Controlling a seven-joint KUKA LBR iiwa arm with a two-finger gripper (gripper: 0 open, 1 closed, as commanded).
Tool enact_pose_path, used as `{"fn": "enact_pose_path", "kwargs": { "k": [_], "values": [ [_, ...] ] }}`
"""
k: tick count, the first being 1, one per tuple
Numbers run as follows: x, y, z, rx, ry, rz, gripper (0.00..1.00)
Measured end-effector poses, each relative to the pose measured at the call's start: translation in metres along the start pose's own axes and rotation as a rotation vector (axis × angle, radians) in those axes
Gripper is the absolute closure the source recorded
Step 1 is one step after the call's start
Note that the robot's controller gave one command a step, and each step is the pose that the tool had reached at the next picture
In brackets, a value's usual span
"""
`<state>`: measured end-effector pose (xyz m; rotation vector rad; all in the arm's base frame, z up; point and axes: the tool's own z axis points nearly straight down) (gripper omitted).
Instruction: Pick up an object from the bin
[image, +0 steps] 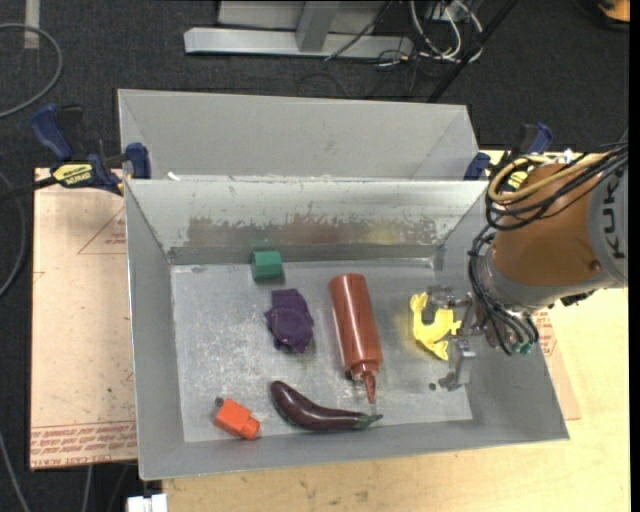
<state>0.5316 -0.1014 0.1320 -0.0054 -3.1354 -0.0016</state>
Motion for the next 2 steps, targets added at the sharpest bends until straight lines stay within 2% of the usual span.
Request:
{"fn": "enact_pose_path", "kwargs": {
  "k": [1, 2],
  "values": [
    [-0.001, 0.0, -0.004, 0.001, -0.006, -0.002, 0.0],
    [-0.013, -0.006, 0.001, 0.001, -0.007, -0.055, 0.0]
  ]
}}
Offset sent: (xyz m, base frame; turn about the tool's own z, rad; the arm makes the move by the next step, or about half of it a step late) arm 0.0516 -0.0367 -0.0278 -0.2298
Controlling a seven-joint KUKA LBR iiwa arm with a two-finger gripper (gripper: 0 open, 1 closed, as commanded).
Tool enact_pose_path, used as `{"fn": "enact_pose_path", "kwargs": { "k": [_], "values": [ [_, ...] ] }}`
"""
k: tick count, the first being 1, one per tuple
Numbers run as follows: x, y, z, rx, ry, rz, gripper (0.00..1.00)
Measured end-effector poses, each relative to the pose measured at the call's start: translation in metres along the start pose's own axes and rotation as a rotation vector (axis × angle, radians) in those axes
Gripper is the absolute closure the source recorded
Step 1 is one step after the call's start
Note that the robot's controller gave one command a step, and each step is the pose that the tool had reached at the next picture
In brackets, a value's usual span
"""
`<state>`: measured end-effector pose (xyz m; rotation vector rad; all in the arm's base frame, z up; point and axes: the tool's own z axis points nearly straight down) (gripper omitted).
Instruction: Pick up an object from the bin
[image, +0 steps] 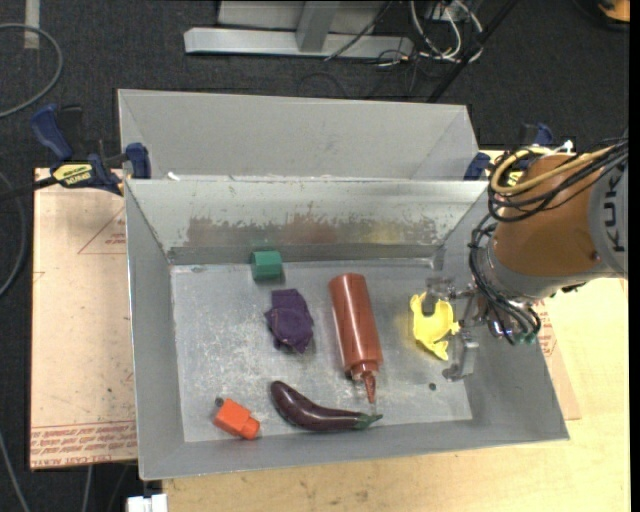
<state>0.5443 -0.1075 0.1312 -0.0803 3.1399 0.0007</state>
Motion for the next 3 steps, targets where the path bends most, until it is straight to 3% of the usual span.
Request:
{"fn": "enact_pose_path", "kwargs": {
  "k": [1, 2, 3],
  "values": [
    [-0.014, -0.025, 0.032, 0.001, -0.003, -0.089, 0.0],
    [-0.048, -0.041, 0.052, 0.0, -0.003, -0.034, 0.0],
    [-0.058, -0.044, 0.056, 0.001, -0.005, -0.039, 0.0]
  ]
}}
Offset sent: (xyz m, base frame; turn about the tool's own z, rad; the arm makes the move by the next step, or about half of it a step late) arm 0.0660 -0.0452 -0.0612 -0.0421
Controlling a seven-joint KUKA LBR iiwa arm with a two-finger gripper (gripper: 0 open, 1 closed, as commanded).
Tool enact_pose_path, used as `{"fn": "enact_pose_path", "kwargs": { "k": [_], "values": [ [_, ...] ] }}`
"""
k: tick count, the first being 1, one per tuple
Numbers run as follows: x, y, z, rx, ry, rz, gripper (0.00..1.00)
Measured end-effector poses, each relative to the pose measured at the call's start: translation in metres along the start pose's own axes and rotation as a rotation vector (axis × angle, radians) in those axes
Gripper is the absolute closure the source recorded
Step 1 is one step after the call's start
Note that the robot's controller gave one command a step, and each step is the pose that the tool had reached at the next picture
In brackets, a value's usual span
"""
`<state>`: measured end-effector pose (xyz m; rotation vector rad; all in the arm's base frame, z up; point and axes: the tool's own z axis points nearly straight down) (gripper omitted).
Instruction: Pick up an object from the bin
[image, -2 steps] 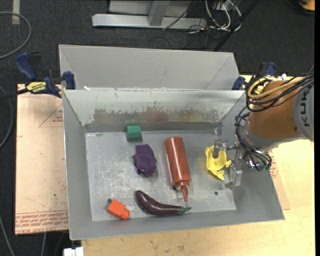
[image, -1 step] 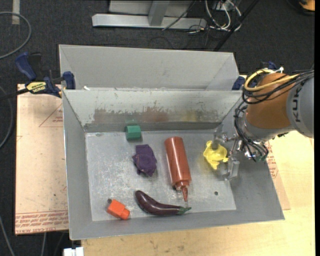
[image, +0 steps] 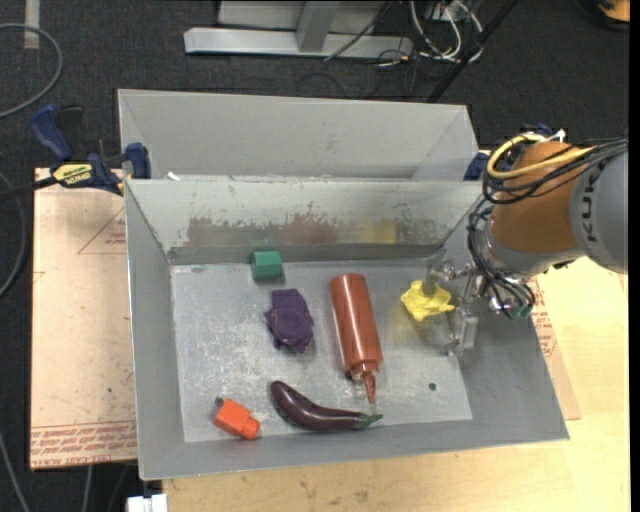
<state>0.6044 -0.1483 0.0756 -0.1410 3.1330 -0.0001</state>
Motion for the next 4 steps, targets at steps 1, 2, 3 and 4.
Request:
{"fn": "enact_pose_path", "kwargs": {
  "k": [1, 2, 3, 4],
  "values": [
    [0.02, 0.0, 0.005, -0.001, -0.002, -0.06, 1.0],
    [0.02, 0.0, 0.005, 0.0, -0.003, -0.061, 1.0],
    [0.021, 0.004, -0.092, 0.0, -0.006, -0.062, 1.0],
    [0.021, 0.004, -0.092, 0.0, -0.006, -0.062, 1.0]
  ]
}}
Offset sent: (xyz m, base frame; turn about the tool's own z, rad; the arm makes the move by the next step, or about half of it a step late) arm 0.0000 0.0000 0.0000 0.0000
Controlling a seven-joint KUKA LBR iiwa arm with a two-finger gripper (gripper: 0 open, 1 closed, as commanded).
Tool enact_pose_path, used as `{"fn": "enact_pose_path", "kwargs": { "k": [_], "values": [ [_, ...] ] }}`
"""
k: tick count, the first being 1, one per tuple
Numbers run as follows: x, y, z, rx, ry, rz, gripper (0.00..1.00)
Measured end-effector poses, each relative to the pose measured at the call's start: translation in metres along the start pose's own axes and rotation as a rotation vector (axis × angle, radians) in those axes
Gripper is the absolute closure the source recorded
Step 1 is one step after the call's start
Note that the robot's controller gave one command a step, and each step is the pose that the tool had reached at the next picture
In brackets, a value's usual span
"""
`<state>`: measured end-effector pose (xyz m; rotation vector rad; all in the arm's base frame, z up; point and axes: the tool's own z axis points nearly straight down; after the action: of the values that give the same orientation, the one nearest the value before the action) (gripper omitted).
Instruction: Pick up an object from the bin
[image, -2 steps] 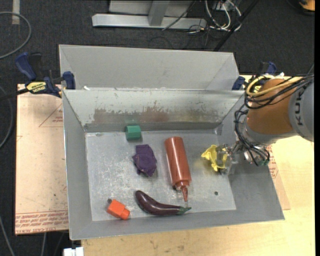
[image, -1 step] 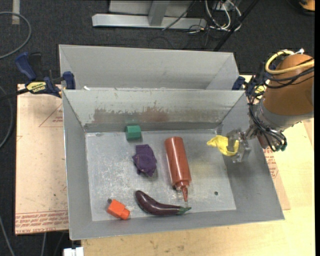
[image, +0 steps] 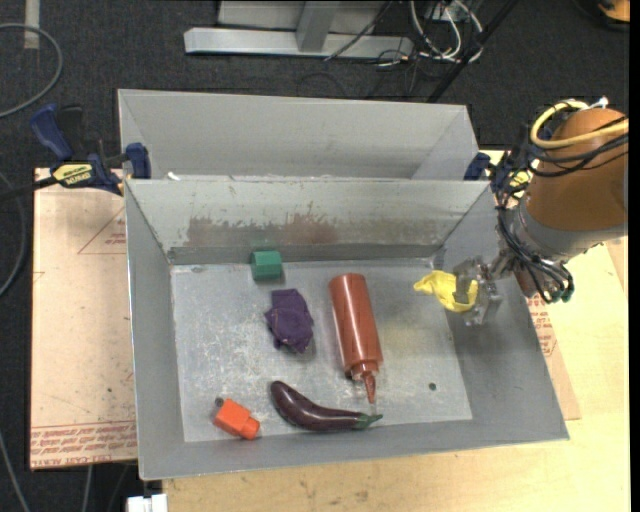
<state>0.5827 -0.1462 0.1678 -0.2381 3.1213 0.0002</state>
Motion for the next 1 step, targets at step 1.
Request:
{"fn": "enact_pose_path", "kwargs": {
  "k": [1],
  "values": [
    [-0.0006, 0.0006, -0.0235, -0.001, 0.001, -0.001, 1.0]
  ]
}}
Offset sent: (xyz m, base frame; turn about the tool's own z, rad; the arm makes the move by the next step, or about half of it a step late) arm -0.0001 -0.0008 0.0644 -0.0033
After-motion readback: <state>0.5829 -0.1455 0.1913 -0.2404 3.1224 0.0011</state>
